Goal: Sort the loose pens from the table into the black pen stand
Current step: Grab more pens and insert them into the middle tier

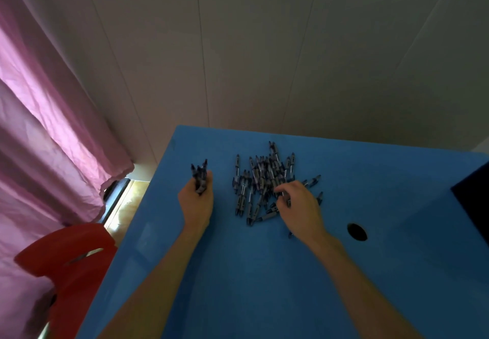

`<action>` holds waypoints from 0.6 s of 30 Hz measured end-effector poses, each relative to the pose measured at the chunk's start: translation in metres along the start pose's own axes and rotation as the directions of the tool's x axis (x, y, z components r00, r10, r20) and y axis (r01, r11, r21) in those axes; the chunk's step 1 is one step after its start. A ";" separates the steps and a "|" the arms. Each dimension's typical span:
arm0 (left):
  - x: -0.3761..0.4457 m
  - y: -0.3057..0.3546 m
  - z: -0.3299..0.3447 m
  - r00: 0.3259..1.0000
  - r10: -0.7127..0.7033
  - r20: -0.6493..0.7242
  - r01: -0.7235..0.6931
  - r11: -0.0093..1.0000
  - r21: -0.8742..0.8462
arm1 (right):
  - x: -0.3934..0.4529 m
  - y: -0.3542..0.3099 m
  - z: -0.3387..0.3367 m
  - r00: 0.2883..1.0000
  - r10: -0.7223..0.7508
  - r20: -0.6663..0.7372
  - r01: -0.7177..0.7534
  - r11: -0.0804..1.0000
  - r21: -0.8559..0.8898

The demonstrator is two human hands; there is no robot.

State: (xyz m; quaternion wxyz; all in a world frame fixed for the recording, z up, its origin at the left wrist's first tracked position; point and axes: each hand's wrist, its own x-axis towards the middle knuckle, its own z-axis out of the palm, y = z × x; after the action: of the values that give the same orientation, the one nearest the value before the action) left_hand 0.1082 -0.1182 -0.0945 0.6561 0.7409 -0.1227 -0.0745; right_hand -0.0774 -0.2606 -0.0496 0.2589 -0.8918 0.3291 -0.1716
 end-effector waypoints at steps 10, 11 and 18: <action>0.002 0.006 -0.001 0.998 0.028 0.049 -0.026 0.999 -0.033 | 0.000 -0.001 -0.003 1.000 0.017 0.007 -0.017 1.000 0.021; 0.002 0.007 0.000 0.998 0.031 0.050 -0.028 0.998 -0.057 | 0.000 -0.002 -0.003 1.000 0.020 0.008 -0.020 0.999 0.025; 0.008 0.021 -0.005 0.975 -0.068 0.212 0.044 0.992 0.115 | -0.001 -0.013 -0.009 1.000 0.015 0.003 -0.015 0.999 0.034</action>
State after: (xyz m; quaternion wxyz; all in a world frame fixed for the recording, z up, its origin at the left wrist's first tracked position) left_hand 0.1151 -0.1177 -0.0727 0.5950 0.7664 -0.1760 -0.1662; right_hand -0.0758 -0.2545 -0.0354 0.2758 -0.8850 0.3323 -0.1739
